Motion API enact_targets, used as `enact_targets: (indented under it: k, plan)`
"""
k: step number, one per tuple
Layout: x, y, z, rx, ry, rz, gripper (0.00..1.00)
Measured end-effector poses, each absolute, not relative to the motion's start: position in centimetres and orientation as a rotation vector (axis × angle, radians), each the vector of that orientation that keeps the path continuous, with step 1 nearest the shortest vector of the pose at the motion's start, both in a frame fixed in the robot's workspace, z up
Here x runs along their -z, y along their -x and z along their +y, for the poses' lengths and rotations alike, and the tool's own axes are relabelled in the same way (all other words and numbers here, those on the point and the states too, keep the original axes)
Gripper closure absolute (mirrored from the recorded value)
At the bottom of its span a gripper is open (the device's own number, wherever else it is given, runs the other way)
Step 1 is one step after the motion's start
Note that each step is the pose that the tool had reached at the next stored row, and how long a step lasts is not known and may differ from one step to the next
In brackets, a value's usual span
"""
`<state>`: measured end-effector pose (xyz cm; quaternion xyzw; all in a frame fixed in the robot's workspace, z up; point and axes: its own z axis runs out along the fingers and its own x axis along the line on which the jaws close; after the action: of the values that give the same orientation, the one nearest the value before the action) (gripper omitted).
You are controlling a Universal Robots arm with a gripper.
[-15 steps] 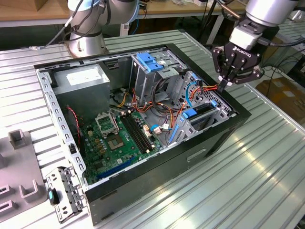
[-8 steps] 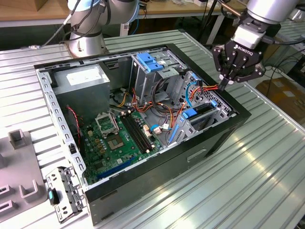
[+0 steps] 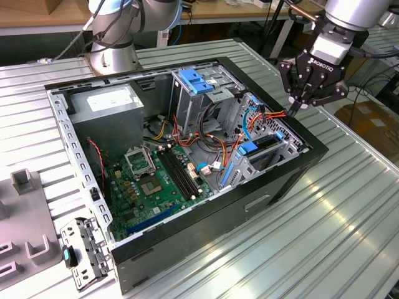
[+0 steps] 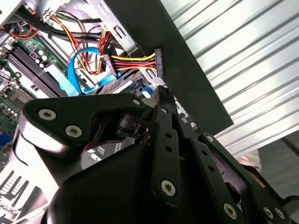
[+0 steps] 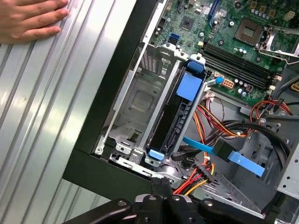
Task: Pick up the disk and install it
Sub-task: 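Insert the first disk wire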
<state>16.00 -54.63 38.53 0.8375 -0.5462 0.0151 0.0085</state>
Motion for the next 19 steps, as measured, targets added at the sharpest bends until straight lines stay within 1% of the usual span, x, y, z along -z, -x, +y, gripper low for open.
enact_targets:
  k: [6,11,12,13,14,15,19]
  plan:
    - [-38.3,-16.3,-53.4,-0.047,-2.636,-1.678,0.89]
    - [-37.9,-16.3,-53.3,-0.049,-2.715,-1.55,0.89]
    - [-37.9,-16.3,-53.3,-0.049,-2.731,-1.522,0.89]
    - [-37.8,-16.3,-53.3,-0.049,-2.752,-1.484,0.83]
    - [-37.8,-16.4,-53.3,-0.05,-2.769,-1.454,0.83]
    - [-37.7,-16.5,-53.3,-0.05,-2.785,-1.423,0.76]
    - [-37.6,-16.6,-53.3,-0.05,-2.819,-1.355,0.75]
